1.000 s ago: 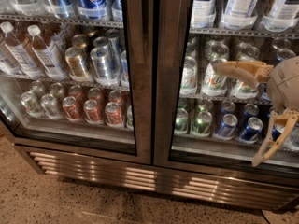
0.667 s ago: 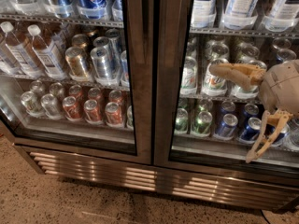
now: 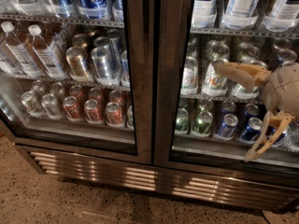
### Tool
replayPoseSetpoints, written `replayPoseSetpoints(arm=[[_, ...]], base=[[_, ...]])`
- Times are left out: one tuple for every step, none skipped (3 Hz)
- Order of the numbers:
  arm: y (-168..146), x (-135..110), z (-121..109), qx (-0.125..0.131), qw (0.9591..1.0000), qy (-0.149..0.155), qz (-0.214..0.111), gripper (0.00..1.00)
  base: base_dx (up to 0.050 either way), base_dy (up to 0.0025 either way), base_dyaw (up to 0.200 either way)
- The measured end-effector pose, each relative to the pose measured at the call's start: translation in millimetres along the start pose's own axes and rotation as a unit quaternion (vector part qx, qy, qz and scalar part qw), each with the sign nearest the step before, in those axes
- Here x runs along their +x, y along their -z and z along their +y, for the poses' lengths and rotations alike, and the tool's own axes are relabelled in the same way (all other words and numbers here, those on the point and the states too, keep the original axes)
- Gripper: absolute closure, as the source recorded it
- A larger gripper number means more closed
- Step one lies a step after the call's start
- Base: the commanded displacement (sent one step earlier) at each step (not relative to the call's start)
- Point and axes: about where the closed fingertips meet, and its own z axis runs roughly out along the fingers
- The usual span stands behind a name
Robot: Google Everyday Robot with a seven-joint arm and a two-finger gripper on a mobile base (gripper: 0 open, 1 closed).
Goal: Open right fridge door
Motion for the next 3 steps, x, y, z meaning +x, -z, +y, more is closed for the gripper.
replayPoseSetpoints(arm=[[10.7,-0.5,-1.7,0.067,0.9974,0.0,-0.026,0.0],[10.7,-0.6,-1.7,0.067,0.9974,0.0,-0.026,0.0],[12.7,-15.0,-6.8,0.069,0.9973,0.007,-0.025,0.0]], base=[[0.0,0.0,0.0],[0.0,0.0,0.0],[0.0,0.0,0.0]])
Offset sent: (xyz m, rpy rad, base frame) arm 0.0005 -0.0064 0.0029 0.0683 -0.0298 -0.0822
